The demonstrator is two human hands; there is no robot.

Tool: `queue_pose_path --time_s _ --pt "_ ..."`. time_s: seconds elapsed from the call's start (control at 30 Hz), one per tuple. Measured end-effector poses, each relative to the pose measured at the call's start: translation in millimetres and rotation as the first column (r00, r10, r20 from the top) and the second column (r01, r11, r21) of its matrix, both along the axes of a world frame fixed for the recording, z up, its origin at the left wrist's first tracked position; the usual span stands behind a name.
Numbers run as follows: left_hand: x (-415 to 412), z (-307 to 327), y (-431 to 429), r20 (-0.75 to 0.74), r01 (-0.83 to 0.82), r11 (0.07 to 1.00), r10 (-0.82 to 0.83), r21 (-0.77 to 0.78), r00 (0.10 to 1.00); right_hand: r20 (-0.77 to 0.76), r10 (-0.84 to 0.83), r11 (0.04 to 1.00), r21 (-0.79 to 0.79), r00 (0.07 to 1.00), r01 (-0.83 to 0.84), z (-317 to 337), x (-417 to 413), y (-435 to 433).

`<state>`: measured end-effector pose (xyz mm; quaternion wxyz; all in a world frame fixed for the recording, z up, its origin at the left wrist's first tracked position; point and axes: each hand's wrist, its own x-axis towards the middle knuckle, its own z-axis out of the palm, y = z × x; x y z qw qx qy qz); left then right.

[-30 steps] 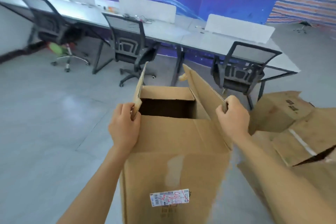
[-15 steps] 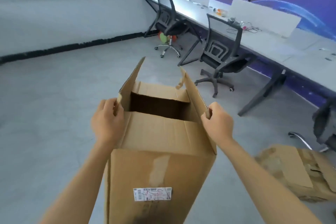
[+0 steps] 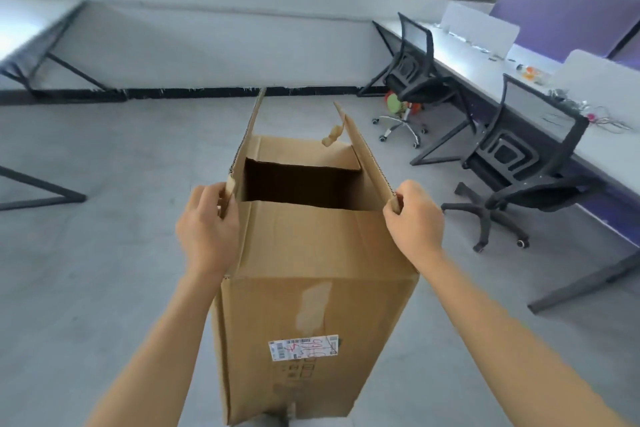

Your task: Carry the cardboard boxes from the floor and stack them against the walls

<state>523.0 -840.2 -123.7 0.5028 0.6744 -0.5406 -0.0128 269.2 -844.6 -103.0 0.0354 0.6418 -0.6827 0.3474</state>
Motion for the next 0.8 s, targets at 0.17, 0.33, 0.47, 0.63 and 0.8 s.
queue_pose_path --time_s 0.17,0.33,0.47,0.63,0.8 --pt "1 -9 -90 -0.062 0.001 1.0 -0.001 0.005 0.998 -0.048 0.017 1.0 -0.007 0.999 -0.018 7 -4 -96" --pt "-4 -14 -178 -0.051 0.084 0.994 -0.081 0.063 0.995 -0.058 -0.039 0.995 0.089 0.998 0.044 -2 -14 -176" --pt "-23 -36 -225 -0.034 0.127 0.984 -0.124 0.121 0.992 -0.056 -0.076 0.98 0.18 0.996 0.085 -30 -37 -220" --pt "-66 -49 -285 -0.023 0.188 0.974 -0.186 0.125 0.982 0.009 -0.124 0.969 0.217 0.992 0.119 -49 -80 -284" --pt "-128 -36 -378 -0.038 0.104 0.986 -0.099 0.134 0.994 0.075 -0.108 0.985 0.139 0.991 0.097 -47 -142 -382"
